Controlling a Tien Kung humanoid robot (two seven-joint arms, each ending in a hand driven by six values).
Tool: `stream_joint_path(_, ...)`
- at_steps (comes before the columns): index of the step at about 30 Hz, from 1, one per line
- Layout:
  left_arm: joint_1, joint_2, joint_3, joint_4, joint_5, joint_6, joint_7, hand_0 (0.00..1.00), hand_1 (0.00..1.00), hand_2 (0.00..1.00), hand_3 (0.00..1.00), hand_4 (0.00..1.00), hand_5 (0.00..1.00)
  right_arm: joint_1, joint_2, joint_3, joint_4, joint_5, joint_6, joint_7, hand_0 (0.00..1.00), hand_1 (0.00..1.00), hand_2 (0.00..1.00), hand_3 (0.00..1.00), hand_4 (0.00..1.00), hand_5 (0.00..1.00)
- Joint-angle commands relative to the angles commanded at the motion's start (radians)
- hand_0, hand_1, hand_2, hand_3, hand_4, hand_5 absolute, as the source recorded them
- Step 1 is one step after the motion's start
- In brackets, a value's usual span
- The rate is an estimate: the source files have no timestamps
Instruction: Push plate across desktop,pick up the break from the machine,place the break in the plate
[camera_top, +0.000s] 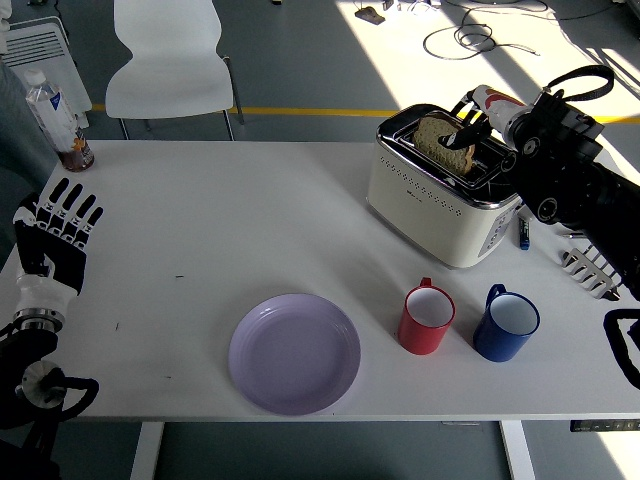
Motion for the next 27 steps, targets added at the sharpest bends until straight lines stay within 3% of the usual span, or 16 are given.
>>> stream_joint_path(4,0.002,0.0,0.0,0.002,0.001,0.001,0.0,0.805,0.807,0.851,0.81,0.489,0.998,-0.004,0.0,-0.016,0.005,0.03,-0.001,0.004,0.657,0.614,0.569,0.671,0.795,0.318)
stream_joint_path(5,0.002,-0.001,0.001,0.003,0.002,0.002,0.0,0.805,0.805,0.85,0.808,0.483,0.998,-0.004,0.0,-0.032,0.005,0.051,-0.004,0.007,0.59,0.574,0.546,0.642,0.776,0.31)
stream_joint_path(8,0.002,-0.002,0.002,0.005,0.003,0.002,0.0,0.805,0.805,0.85,0.808,0.483,0.998,-0.003,0.0,-0.065,0.003,0.106,-0.007,0.011,0.59,0.574,0.546,0.642,0.776,0.31)
stream_joint_path(27,0.0,-0.003,0.002,0.027,0.03,0.013,0.002,0.799,0.799,0.85,0.804,0.475,0.998,-0.006,0.0,-0.069,-0.011,0.183,-0.029,0.032,0.545,0.55,0.528,0.627,0.731,0.286)
